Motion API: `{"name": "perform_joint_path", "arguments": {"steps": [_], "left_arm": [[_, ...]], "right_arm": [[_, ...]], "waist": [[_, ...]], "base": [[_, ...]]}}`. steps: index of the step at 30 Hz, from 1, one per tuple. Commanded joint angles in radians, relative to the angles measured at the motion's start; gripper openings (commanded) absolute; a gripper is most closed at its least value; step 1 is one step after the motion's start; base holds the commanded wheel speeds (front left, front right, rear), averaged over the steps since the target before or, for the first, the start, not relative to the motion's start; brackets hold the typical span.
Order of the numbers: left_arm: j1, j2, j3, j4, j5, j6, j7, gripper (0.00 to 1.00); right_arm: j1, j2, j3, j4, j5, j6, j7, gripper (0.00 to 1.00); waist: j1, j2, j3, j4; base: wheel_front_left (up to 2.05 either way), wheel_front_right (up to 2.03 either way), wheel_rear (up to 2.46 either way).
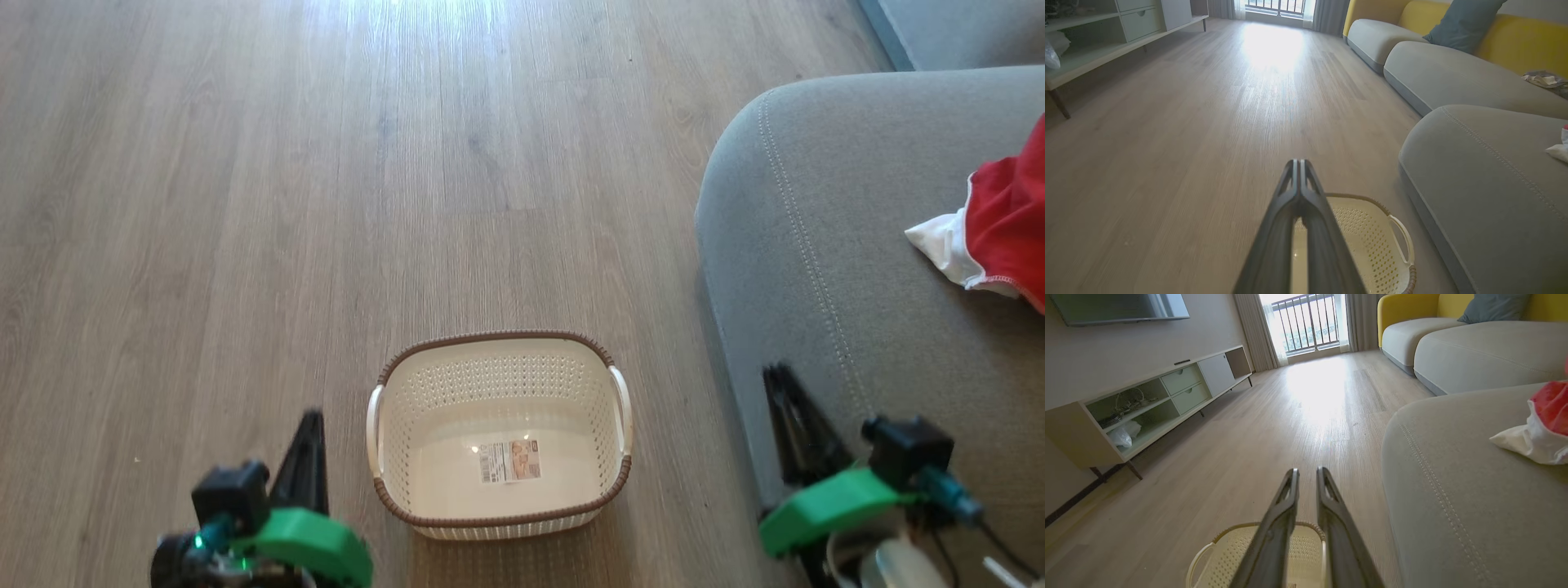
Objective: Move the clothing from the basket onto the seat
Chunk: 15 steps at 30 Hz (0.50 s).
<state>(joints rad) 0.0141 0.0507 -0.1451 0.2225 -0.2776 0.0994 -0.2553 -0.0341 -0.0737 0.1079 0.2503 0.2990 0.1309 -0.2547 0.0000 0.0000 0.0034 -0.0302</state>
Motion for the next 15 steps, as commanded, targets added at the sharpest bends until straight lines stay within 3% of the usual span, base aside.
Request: {"name": "perform_joint_path", "arguments": {"steps": [1, 15], "left_arm": [[0.002, 0.000, 0.002, 0.005, -0.012, -0.002, 0.003, 0.00], [-0.013, 0.001, 0.030, 0.008, -0.162, -0.028, 0.044, 0.00]], "right_arm": [[0.003, 0.000, -0.001, 0.003, 0.012, 0.000, 0.002, 0.00], [-0.005, -0.003, -0.019, 0.003, 0.165, 0.000, 0.038, 0.00]], "waist": [[0.0000, 0.0000, 0.000, 0.000], [0.0000, 0.0000, 0.000, 0.004]], "base": [[0.00, 0.00, 0.00], [0.00, 0.00, 0.00]]}}
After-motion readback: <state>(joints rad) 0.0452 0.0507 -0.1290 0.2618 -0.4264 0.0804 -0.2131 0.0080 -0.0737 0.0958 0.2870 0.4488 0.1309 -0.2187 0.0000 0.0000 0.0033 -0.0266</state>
